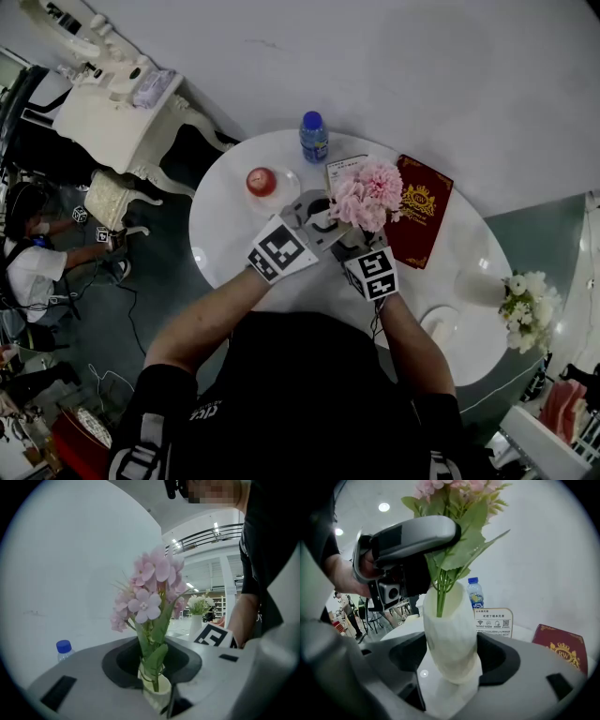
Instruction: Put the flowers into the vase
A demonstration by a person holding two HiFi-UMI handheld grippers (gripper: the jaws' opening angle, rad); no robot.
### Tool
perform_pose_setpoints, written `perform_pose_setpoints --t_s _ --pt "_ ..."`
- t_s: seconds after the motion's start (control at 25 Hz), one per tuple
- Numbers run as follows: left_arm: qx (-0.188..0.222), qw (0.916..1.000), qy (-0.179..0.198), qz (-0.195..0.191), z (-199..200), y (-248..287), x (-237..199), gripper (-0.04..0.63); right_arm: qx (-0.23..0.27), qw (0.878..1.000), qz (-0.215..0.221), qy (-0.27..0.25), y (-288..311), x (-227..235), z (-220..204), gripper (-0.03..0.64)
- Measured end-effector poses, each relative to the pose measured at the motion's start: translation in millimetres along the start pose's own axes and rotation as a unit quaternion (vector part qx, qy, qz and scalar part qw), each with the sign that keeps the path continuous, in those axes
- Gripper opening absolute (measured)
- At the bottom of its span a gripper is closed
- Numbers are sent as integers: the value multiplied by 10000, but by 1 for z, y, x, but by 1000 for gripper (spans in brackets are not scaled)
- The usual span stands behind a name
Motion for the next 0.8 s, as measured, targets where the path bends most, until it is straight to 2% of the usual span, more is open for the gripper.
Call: perform_pose_setpoints --t_s 0.44,0.8 --pt "-193 9998 -83 -20 -12 -1 6 118 -13 10000 -4 5 0 0 1 350" --pt "-310 9990 1 336 -15 -8 -1 174 23 10000 -16 41 0 -1 3 350"
Point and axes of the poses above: the fingertips, and each gripper's own axes: y forward along the fingers, x to its right, z out of its top, the point moved 2 cm from there along -y, backward along the fingers, and after that the axes turned 4 degrees about x, right-handed, at the moved point
